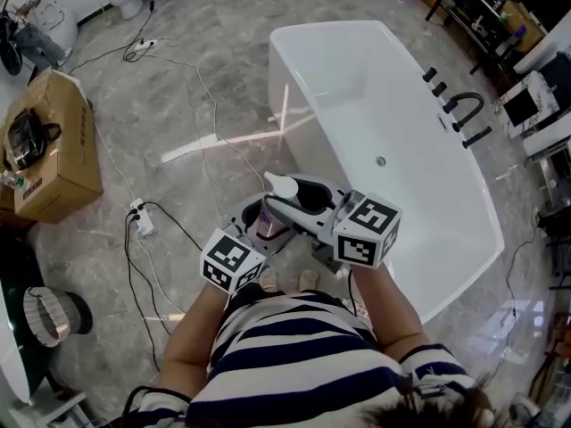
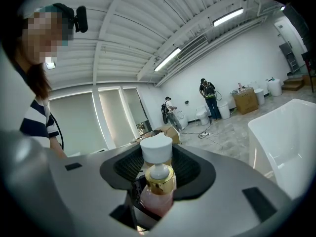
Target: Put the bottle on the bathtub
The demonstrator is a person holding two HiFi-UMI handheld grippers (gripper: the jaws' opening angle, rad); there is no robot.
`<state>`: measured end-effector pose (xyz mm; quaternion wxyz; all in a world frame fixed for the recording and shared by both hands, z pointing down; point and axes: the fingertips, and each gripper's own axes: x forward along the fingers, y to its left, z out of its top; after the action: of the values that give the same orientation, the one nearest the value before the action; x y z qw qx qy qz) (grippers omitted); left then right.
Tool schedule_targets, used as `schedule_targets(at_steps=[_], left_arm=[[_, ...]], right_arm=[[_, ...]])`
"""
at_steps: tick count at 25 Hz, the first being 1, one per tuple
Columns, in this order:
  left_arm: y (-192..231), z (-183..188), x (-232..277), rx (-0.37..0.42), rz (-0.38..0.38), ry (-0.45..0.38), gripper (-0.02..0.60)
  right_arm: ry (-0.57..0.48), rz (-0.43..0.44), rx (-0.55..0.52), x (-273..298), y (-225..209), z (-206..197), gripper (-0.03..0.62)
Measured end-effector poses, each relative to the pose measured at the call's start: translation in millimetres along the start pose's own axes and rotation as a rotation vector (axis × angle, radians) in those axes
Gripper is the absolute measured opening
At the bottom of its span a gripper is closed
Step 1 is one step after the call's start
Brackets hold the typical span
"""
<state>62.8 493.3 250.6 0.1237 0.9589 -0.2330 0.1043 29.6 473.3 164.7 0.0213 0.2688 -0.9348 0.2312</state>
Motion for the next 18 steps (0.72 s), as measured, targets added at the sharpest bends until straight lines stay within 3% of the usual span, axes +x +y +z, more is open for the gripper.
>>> schedule_targets(at_steps=[9,18], left_arm=[[25,-3,-20,-0.002,0.022,-0.006,0.337],[56,-3,-11,-0.044,0.068,-0.005,0.336]], right_arm=[[0.025,0.009,-0.013,32,7,0,0.193],[0.069,0.043,-0.012,56,-16,5,0.193]])
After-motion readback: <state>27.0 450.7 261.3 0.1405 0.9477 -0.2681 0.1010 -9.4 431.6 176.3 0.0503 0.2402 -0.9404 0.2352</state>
